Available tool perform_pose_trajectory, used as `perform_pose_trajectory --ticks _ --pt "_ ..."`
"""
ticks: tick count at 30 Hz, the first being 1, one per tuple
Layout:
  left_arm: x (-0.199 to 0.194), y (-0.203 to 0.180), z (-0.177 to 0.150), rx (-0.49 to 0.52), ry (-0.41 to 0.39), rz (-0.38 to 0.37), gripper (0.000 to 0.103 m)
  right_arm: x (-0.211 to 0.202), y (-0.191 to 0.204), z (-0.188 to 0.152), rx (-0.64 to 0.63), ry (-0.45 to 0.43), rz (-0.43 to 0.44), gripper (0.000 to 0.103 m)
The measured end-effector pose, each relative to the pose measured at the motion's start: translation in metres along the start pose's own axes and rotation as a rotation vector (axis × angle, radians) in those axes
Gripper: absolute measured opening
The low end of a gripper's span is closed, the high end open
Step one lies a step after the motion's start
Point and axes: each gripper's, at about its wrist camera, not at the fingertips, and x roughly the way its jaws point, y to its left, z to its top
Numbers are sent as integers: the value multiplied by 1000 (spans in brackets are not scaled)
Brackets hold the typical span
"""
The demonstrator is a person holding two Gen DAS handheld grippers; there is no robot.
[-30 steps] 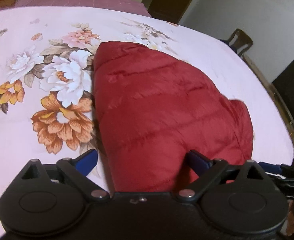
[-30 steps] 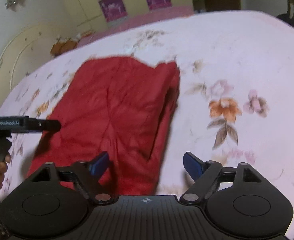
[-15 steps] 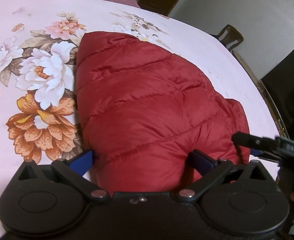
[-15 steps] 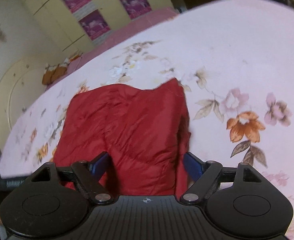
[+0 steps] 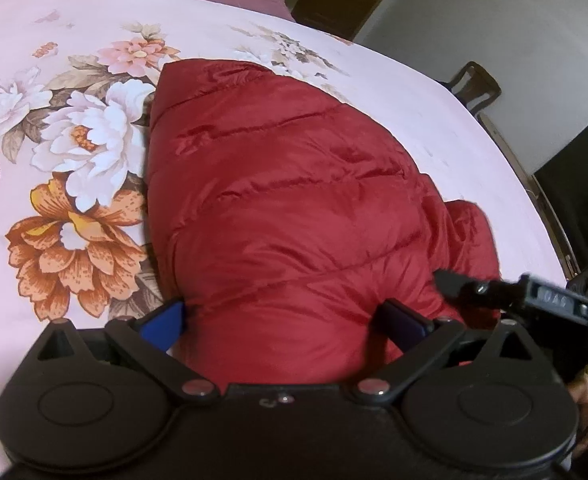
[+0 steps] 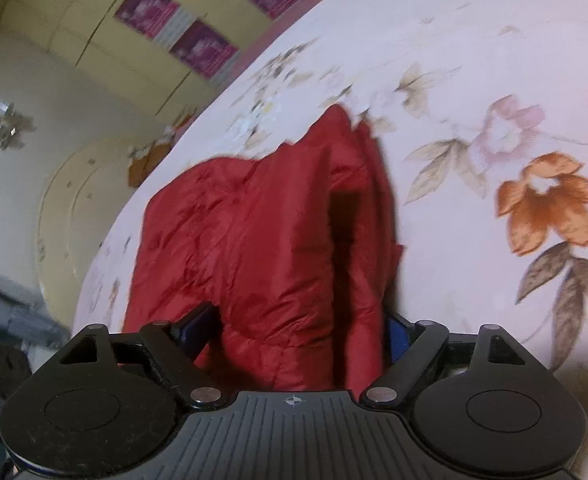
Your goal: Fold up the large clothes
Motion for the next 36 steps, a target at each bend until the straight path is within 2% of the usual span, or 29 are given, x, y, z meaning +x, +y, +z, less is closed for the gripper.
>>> perform_pose_trajectory --ticks 3,5,8,12,16,21,27,32,36 --pt "-2 -2 0 -5 -12 12 94 2 -4 -2 14 19 39 57" --pt "-5 -2 0 -9 -20 21 90 1 -5 -2 29 20 70 45" --pt "-12 -5 1 -7 -35 37 82 -6 2 -1 -6 5 83 38" --pt "-25 -7 5 -1 -49 53 72 -15 17 0 -32 -10 115 35" --pt "-47 -3 9 4 -79 74 71 -13 41 0 -60 -13 150 35" --pt "-85 22 16 -5 -129 103 71 10 80 -6 -79 -11 192 35" --pt "-132 86 18 -25 -170 121 71 58 146 -29 -102 4 217 35" --pt "-174 167 18 -39 -176 109 71 105 209 -66 -101 -3 203 35" --pt "-205 230 24 -46 -173 131 71 153 261 -93 -97 18 200 35"
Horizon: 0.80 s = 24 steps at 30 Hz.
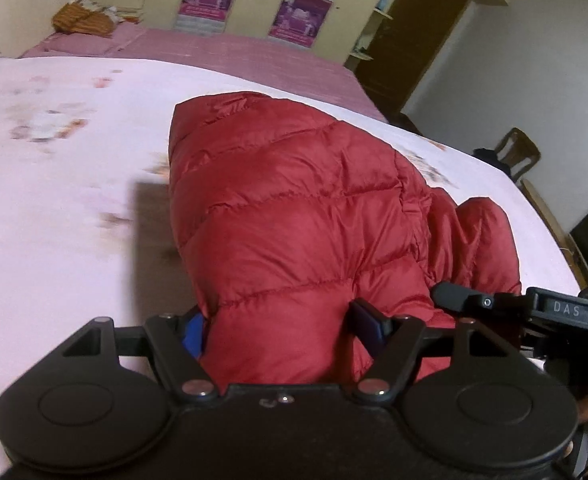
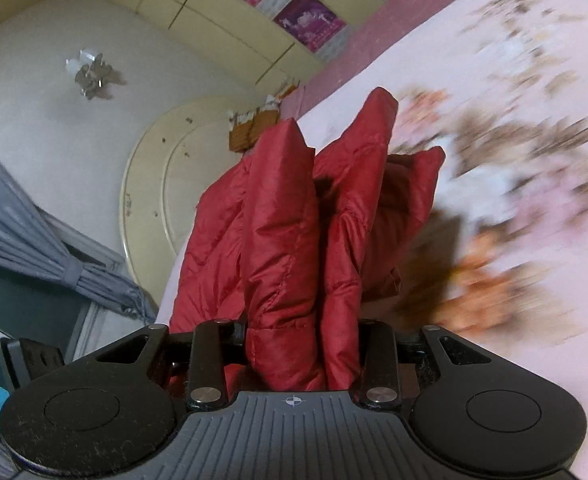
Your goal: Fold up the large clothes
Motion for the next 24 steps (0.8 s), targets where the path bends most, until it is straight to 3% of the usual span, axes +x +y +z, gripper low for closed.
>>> perform_pose_trajectory --ticks 7,13,21,24 --pt "-20 91 31 -27 -21 63 71 100 48 -11 -1 43 28 35" --pt "-17 145 47 -41 -41 77 71 163 65 -7 -7 67 34 35" --pt "6 176 51 -28 -47 101 72 209 54 0 3 80 16 35" --pt "14 169 45 17 -47 124 80 211 44 0 3 89 -8 36"
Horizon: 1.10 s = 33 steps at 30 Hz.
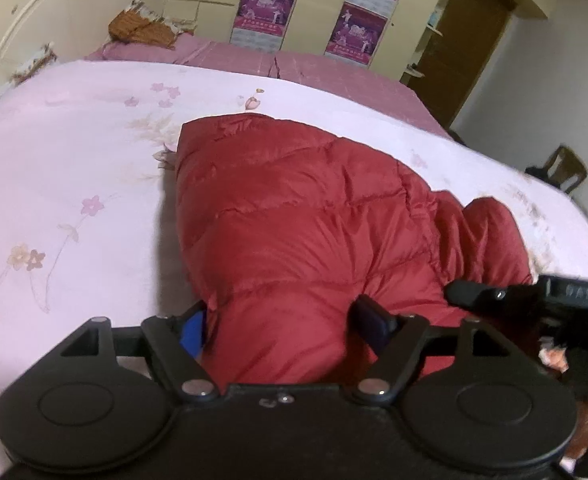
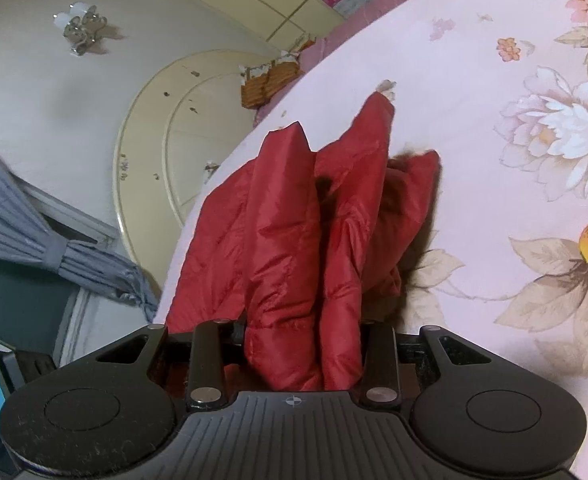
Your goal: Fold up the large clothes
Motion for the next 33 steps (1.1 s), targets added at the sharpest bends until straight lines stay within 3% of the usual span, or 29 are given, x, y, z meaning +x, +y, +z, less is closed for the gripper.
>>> perform_pose_trajectory --ticks 2,7,17,22,27,33 --pt "-3 -2 -4 27 -5 8 82 1 -2 -1 4 -1 -20 45" --pt "-2 1 0 24 0 1 84 -6 -6 2 5 -26 -65 52" --pt "-35 2 4 47 -112 22 81 -45 22 7 -108 -171 -176 52" --pt "-29 -5 17 56 -132 29 80 -48 63 2 -259 -267 -215 52" --pt "-1 -11 23 72 -80 42 79 -11 79 -5 -362 -216 -264 52" --pt "16 -8 20 56 -43 53 83 27 48 -15 -364 -160 -414 52"
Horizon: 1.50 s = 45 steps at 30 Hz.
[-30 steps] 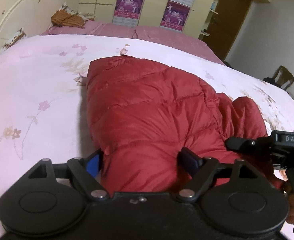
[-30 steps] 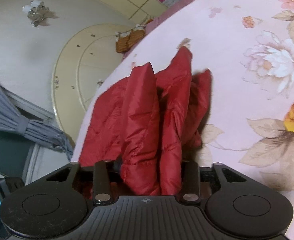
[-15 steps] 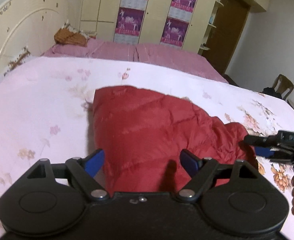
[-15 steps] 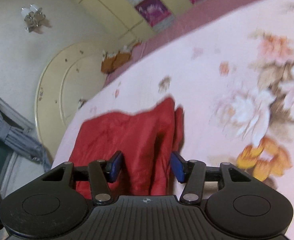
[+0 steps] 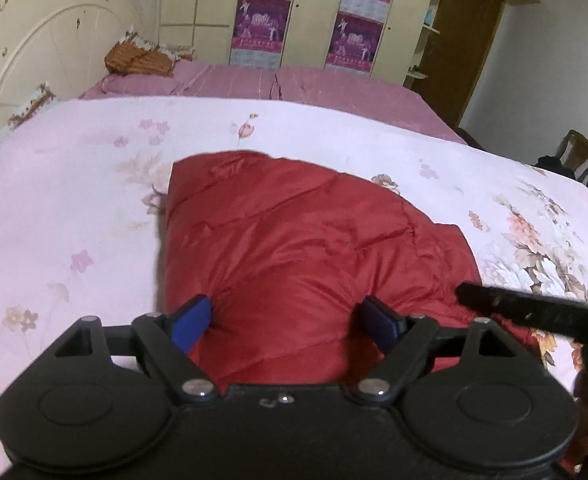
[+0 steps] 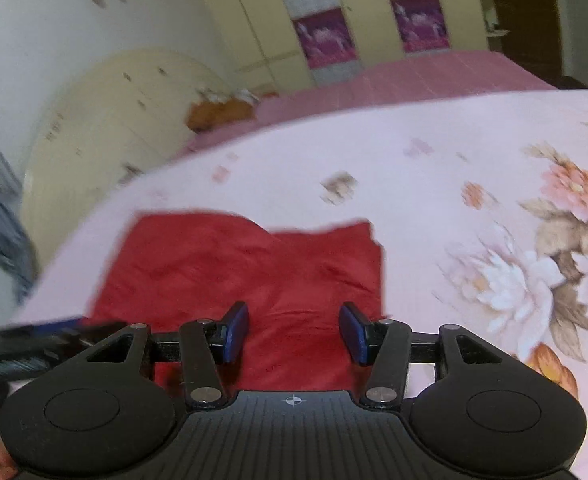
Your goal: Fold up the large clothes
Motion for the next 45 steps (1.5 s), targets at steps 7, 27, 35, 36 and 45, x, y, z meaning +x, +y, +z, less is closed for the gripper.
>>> perform_pose_trajectory --ticks 7,27,35,36,45 --pt "-8 2 -3 -6 3 23 82 0 -7 3 18 36 -29 52" --pt "-95 -6 -90 -13 -2 38 85 -92 52 -83 -286 23 11 52" --pt "-78 -1 -92 -30 30 48 90 -52 44 -93 -289 110 -27 52" --pt "-78 -2 -92 -30 31 51 90 -48 43 -92 -288 120 -28 52" --pt "-84 -14 -87 -34 59 126 102 -29 27 -69 -232 225 -14 70"
